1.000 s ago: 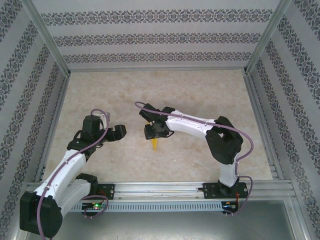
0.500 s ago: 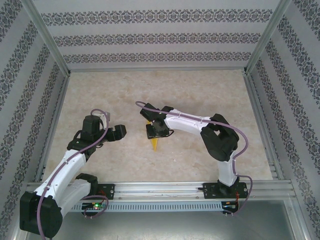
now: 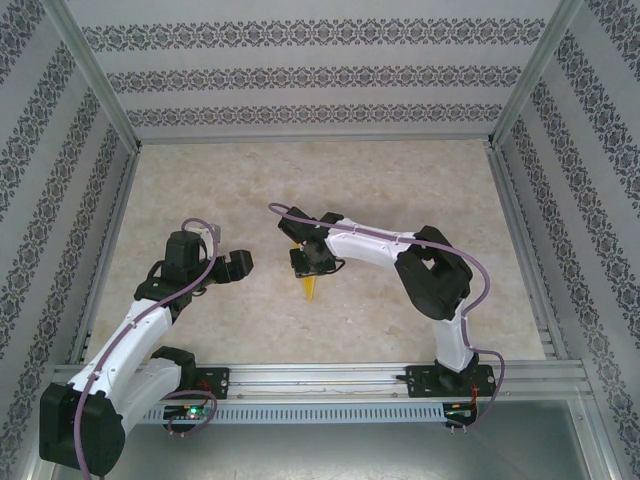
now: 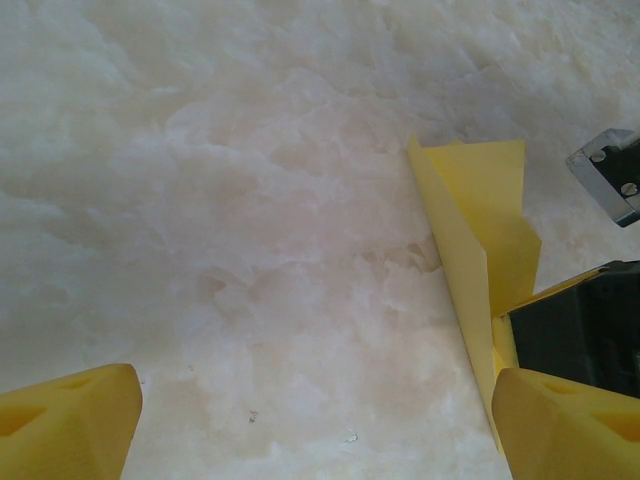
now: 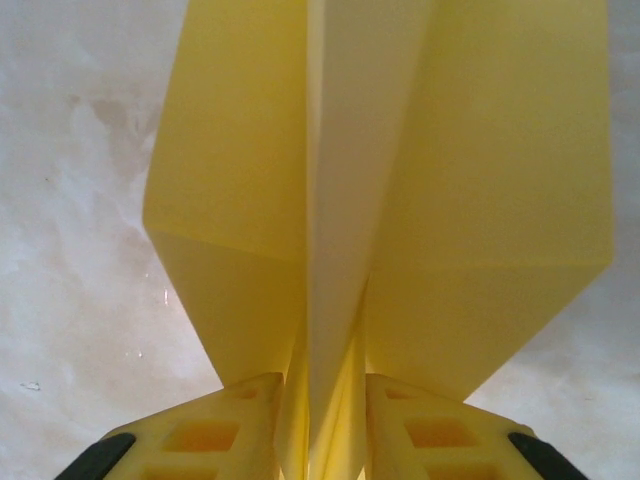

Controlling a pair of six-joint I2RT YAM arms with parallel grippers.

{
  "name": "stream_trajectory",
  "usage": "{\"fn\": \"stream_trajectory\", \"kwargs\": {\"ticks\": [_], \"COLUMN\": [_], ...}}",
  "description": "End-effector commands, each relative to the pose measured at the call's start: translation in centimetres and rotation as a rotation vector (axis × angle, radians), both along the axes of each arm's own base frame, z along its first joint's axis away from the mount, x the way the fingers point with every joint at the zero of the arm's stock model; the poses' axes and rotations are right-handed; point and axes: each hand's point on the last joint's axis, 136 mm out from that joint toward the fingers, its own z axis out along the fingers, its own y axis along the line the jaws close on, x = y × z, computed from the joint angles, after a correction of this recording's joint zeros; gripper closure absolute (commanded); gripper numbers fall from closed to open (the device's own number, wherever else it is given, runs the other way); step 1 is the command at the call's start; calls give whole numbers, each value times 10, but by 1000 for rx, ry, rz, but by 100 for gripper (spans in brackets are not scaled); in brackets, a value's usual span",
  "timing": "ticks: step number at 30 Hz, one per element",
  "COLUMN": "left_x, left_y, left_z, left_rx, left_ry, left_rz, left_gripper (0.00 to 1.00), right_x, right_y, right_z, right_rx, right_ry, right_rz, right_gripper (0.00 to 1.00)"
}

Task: Fold a paper plane with a square sheet of paper (fold left side to right side)

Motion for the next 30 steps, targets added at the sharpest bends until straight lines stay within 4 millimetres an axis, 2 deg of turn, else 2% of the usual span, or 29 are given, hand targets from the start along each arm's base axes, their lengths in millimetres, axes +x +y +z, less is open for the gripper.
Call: {"fn": "stream_trajectory", "kwargs": {"ticks": [1, 30], "left_x": [3, 1], "left_y": [1, 2], "left_z": [1, -2], "left_rx": [6, 14], "left_ry": [-28, -19], "left_rz": [-14, -13], "left_gripper": [9, 9], "right_x": [8, 6], "right_y": [3, 1], "right_z": [1, -21], "right_rx": [9, -32], "right_ry": [0, 35], "right_rz": [-18, -31], "right_gripper": [75, 87]}}
